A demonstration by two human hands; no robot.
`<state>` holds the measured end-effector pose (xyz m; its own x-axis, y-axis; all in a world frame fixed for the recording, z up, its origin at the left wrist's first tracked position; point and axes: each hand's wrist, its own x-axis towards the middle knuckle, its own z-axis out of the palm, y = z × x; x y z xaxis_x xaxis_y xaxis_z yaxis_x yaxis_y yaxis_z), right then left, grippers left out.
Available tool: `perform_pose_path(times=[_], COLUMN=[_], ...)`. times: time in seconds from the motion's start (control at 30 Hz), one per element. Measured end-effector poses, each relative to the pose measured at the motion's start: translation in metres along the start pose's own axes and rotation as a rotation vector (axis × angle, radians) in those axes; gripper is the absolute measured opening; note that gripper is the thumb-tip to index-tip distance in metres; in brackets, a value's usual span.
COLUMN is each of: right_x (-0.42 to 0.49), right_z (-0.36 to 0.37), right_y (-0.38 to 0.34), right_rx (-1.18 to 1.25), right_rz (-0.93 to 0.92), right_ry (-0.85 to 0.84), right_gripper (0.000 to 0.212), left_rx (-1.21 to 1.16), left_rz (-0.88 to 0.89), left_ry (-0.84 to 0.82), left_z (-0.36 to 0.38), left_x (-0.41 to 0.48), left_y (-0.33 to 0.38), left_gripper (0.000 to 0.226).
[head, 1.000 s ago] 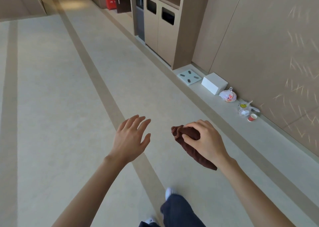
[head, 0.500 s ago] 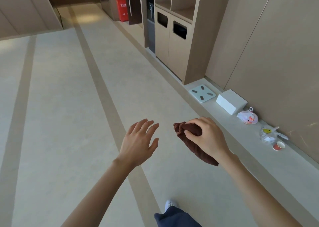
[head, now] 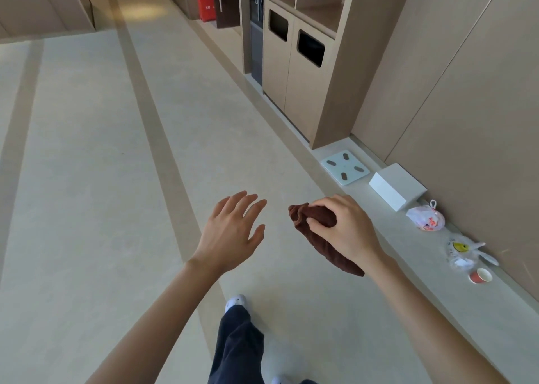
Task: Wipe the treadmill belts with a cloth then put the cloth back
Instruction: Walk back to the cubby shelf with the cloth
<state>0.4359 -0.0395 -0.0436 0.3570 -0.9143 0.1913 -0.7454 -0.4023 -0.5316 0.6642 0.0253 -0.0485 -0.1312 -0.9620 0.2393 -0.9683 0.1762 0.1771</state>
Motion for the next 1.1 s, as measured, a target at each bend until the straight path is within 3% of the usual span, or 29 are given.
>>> perform_pose_path(times=[0.63,1.1], right_x=[0.296,0.498], right_z=[0.049,0.103], right_y=[-0.024,0.031], right_rx=[-0.067,-0.042], right_rz=[0.076,0.087], right_ry=[0.116,0.112], right_gripper=[0.022,0.02], left_rx=[-0.036,-0.016], left_rz=[0.115,0.099], left_ry=[-0.028,-0.053], left_z=[0.011,0.06], left_x=[0.242,0.417], left_y=[-0.202,-0.301], left_gripper=[0.044,0.044])
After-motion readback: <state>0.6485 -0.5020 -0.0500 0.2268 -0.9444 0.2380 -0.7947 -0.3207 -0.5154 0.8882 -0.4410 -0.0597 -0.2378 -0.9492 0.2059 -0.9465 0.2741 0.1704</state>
